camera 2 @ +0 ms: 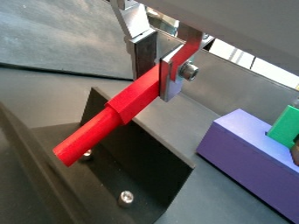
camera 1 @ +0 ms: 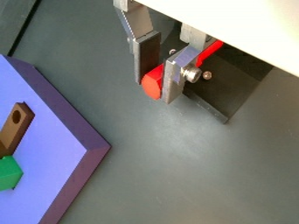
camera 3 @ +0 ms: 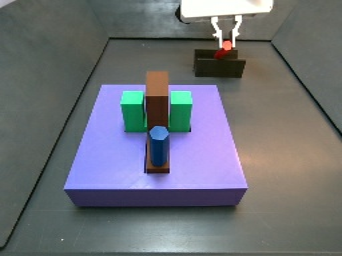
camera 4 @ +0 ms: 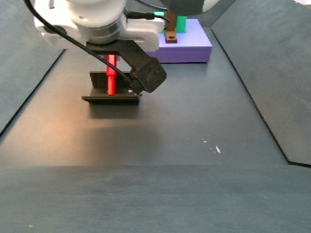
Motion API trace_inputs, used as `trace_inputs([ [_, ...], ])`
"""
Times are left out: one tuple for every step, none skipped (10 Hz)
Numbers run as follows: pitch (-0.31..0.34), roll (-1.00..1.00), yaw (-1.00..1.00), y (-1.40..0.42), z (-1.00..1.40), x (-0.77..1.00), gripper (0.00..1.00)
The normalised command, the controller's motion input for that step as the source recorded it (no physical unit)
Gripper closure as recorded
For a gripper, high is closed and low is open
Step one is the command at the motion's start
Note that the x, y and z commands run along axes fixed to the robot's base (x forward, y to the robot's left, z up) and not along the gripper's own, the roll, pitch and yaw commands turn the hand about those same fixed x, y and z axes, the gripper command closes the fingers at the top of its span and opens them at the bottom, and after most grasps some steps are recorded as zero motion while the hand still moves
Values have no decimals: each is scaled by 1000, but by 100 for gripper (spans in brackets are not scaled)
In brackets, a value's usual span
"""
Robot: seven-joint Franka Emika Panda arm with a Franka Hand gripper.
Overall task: Pick up the red object. Move up. Place the red object on the fixture. Regrasp the red object. Move to above the board. Insert the red object.
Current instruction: Place the red object on the fixture.
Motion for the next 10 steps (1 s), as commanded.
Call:
trace_inputs([
  [0, 0, 0, 74, -246, -17, 100],
  [0, -57, 0, 46, -251, -17, 100],
  [-23, -171, 0, 0, -243, 0, 100],
  [-9, -223, 0, 0, -186, 0, 100],
  [0, -200, 0, 0, -177, 0, 100],
  [0, -206, 0, 0, -86, 0, 100],
  [0, -223, 0, 0, -63, 0, 100],
  [0, -240, 0, 11, -29, 0, 100],
  [0, -123, 3, 0, 0, 0, 100],
  [0, 0, 0, 0, 0, 0, 100],
])
